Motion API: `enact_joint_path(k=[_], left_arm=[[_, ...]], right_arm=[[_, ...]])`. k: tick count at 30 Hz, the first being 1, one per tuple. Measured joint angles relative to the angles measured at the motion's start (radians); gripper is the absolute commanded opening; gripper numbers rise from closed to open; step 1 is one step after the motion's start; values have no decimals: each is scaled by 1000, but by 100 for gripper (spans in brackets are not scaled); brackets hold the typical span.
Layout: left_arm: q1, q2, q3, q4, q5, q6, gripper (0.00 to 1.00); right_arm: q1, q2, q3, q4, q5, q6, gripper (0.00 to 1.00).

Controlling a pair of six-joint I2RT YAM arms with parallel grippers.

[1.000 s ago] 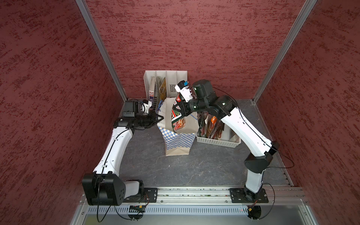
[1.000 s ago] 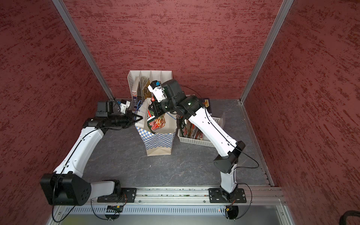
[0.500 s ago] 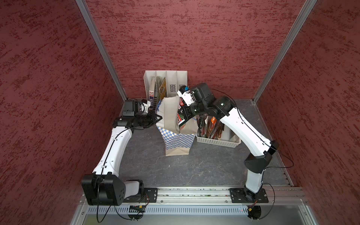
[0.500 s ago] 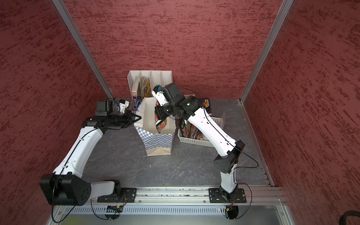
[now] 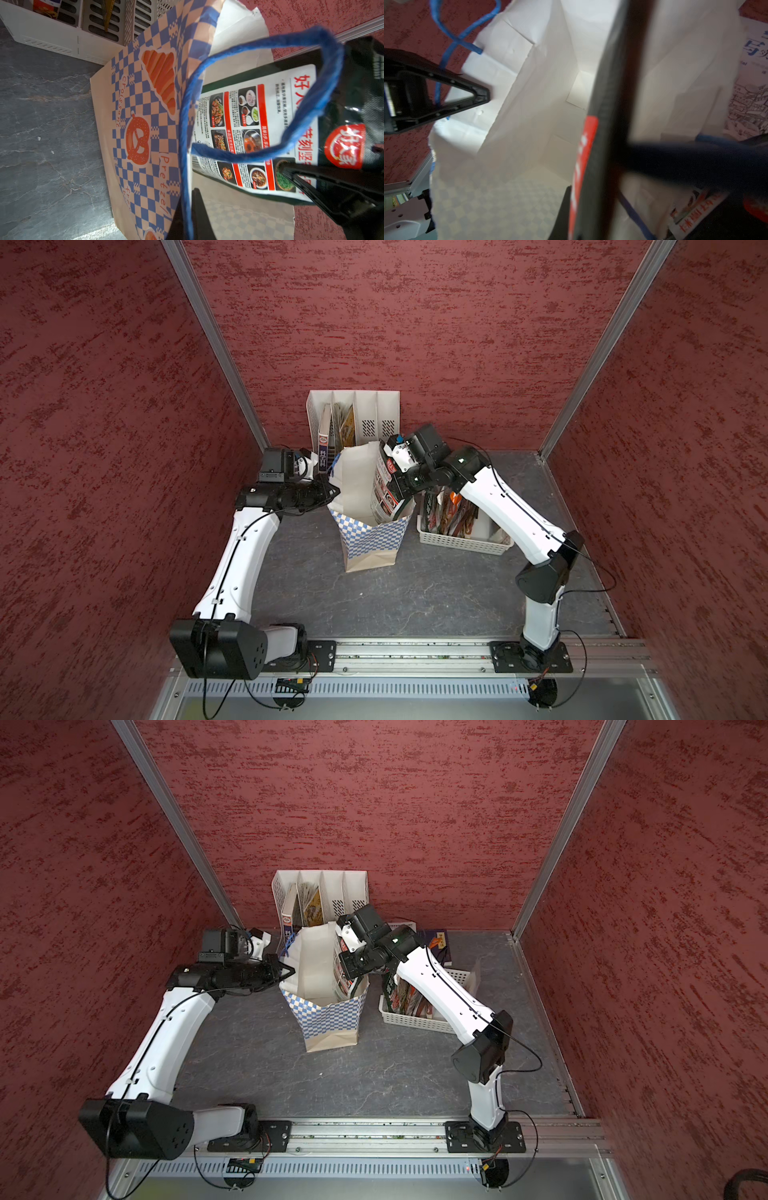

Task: Place the condiment packets inside the bag
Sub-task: Place the condiment packet in the paper bag.

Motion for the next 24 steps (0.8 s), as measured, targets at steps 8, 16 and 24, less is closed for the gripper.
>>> enact_joint_path(k=[8,16,24], left_arm=[[-21,29,6,-6,-1,12,0],[-23,29,6,-4,-8,12,0],[-23,29,6,5,-16,12,0]], right_arm=[[-32,51,-18,0,-13,36,12],[-32,56,-18,18,-2,103,26],[-32,27,-35,25,9,122,43]])
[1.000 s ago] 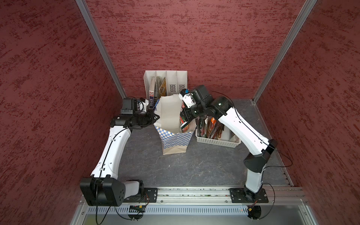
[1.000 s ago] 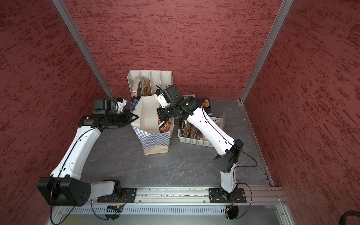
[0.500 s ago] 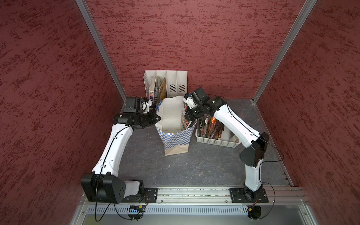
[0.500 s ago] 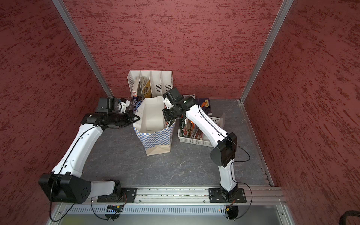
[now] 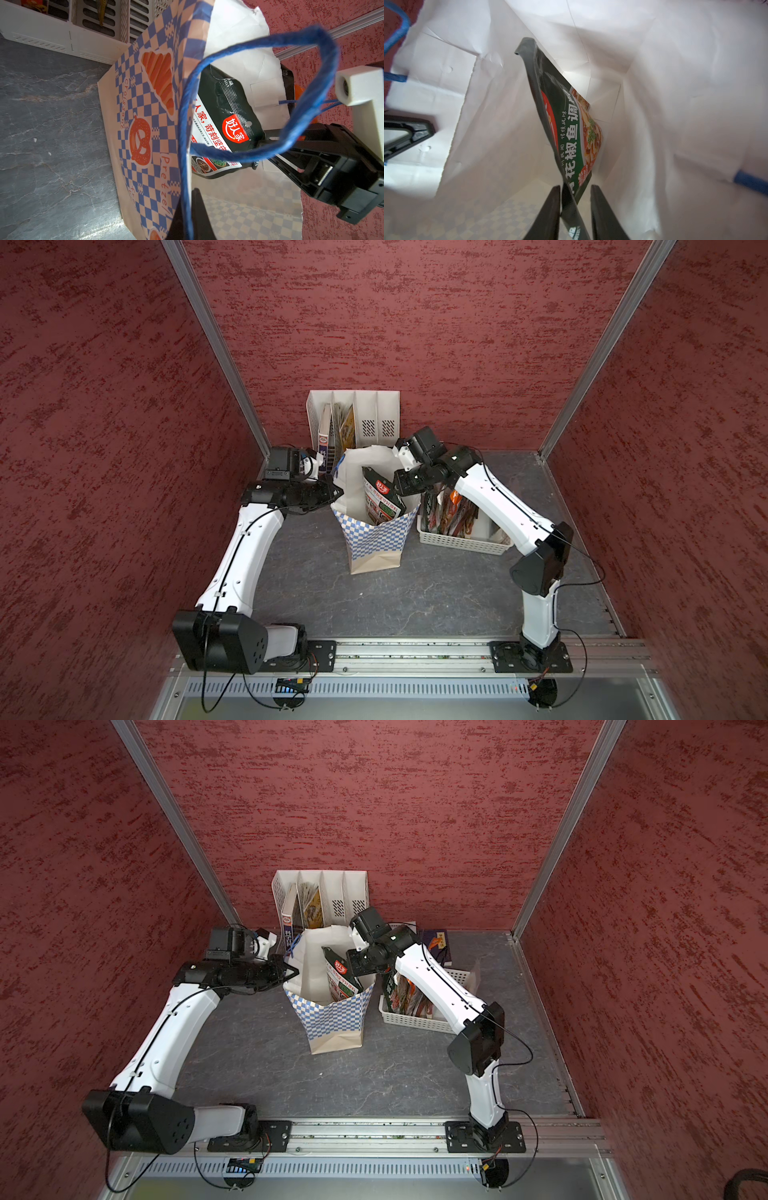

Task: Place the condiment packets inside the bag
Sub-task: Place the condiment packet in the paper bag, then pick up the condiment packet from the storage box.

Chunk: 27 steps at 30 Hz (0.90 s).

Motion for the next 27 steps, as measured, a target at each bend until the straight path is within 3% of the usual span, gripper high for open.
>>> enact_joint_path(k=[4,8,12,17,22,27], left_arm=[[0,0,0,8,0,-1,0],[-1,0,0,18,2,-16,0],[-14,0,0,27,7,-28,0],[-68,17,41,26,4,-42,0],[-158,77,112,27,-16,-50,0],[-212,119,164,25,-46,-43,0]], right_arm=[[0,-125,-92,45,1,3,62],[-4,-317,-200,91,29,8,71],[-64,-515,-332,128,68,32,73],[-255,-694,-546,139,102,78,75],[-406,-724,-703,132,104,98,75],[-456,-680,-769,135,81,105,75]])
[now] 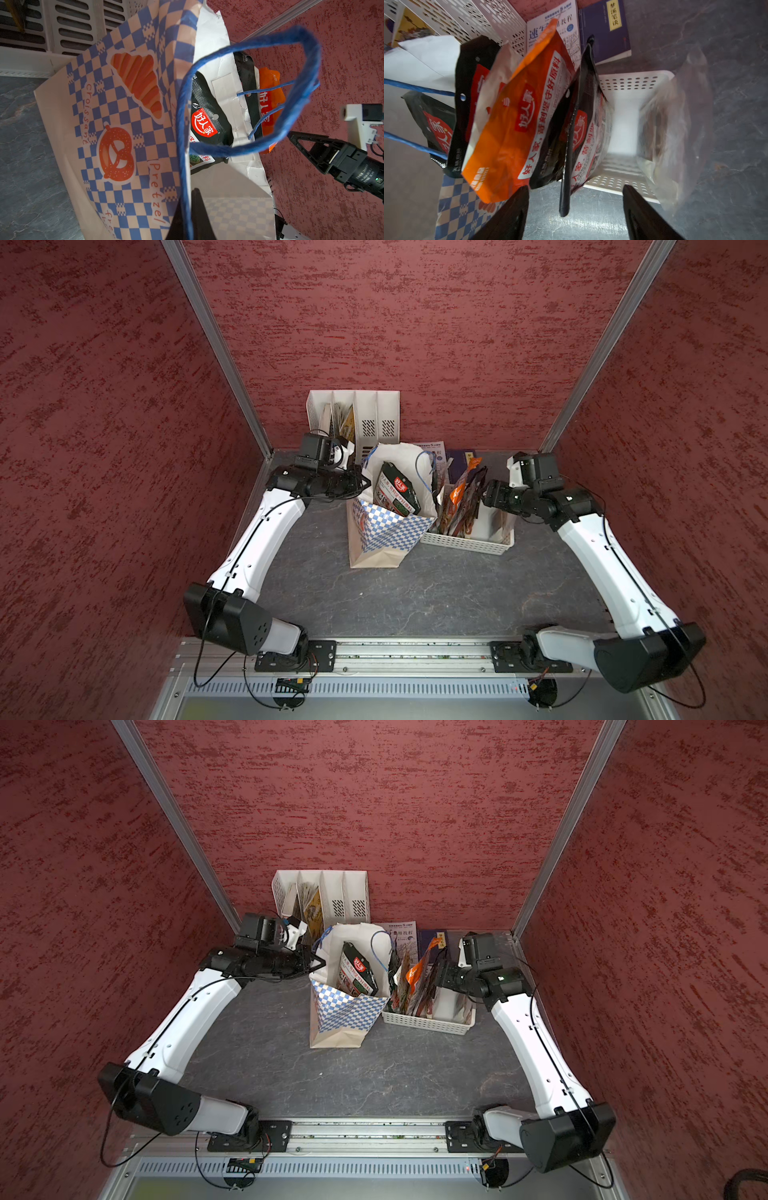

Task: Place the condiment packets inside the bag
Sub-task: Pick up the condiment packet from the storage box.

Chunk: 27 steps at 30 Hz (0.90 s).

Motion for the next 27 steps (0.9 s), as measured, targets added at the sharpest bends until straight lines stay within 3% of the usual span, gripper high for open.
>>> enact_joint_path(k=[6,10,18,24,27], left_arm=[[19,-22,0,-35,-70,26,0],[29,-41,0,-62,-84,48,0],[29,-53,-2,-66,-83,66,0],[29,-53,-3,-66,-72,73,0],[29,-53,-7,-63,-71,74,0]], right_arm=[[-7,23,-11,19,-6,0,69],[-15,37,-33,36,-10,0,62],[-19,122,-34,86,-18,4,58],[-19,204,-29,93,15,6,38],[-20,220,-30,92,34,6,18]])
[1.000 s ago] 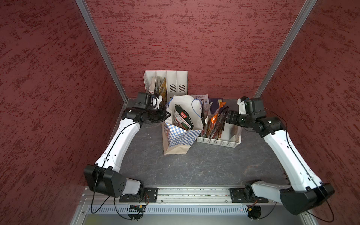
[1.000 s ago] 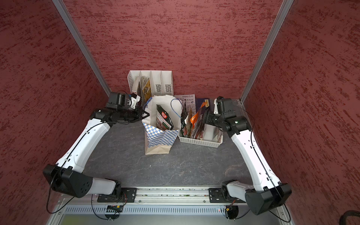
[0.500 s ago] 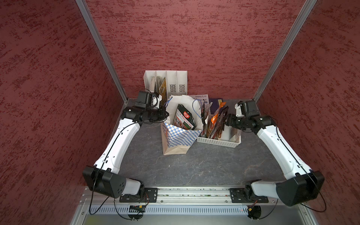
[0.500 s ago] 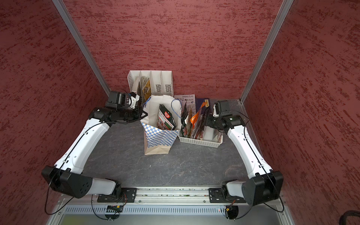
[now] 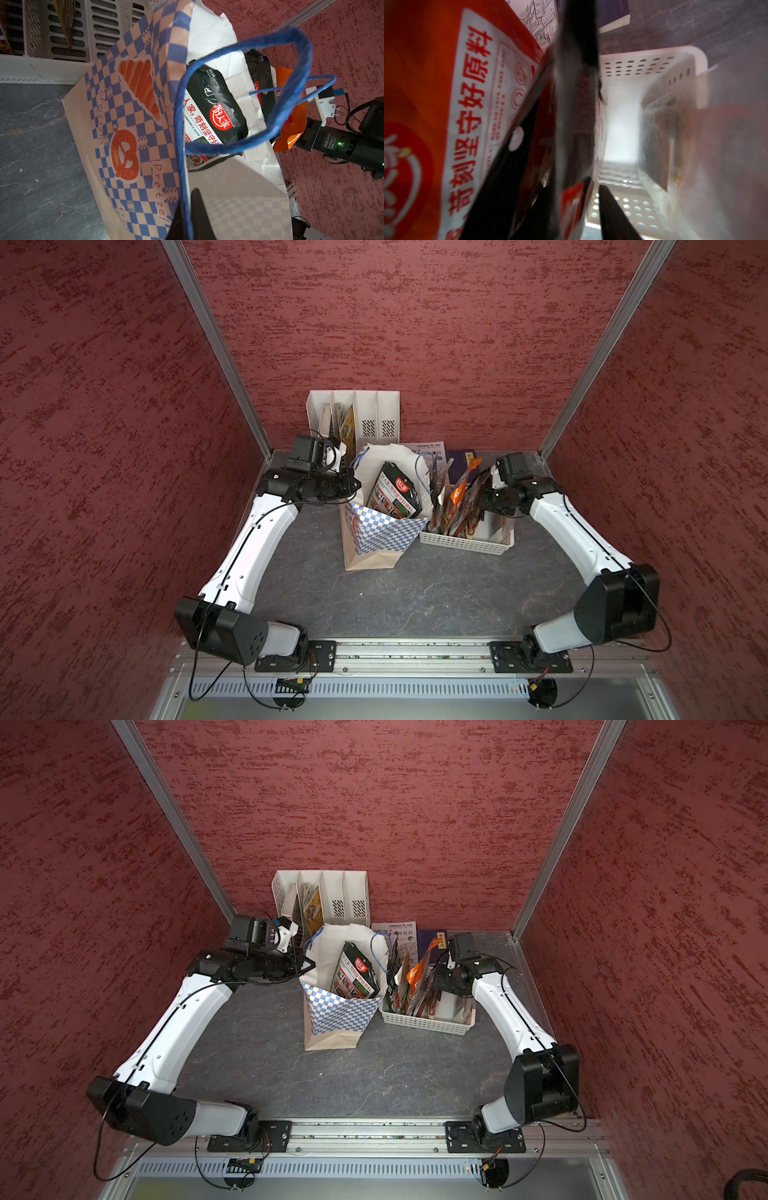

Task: Place the condiment packets inside the bag
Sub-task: Pick up the condiment packet from the storage box.

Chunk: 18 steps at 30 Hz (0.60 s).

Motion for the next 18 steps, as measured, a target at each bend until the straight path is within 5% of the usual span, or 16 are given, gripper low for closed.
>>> enact_joint_path(k=[3,12,18], left_arm=[[2,0,-7,2,3,2,0],[7,-5,-13,9,5,6,0],[9,-11,-26,17,6,6,0]], right_arm=[[0,-5,0,-6,23,-5,0],[0,-130,11,-65,66,-66,0],[2,-229,126,-127,-11,-120,0]])
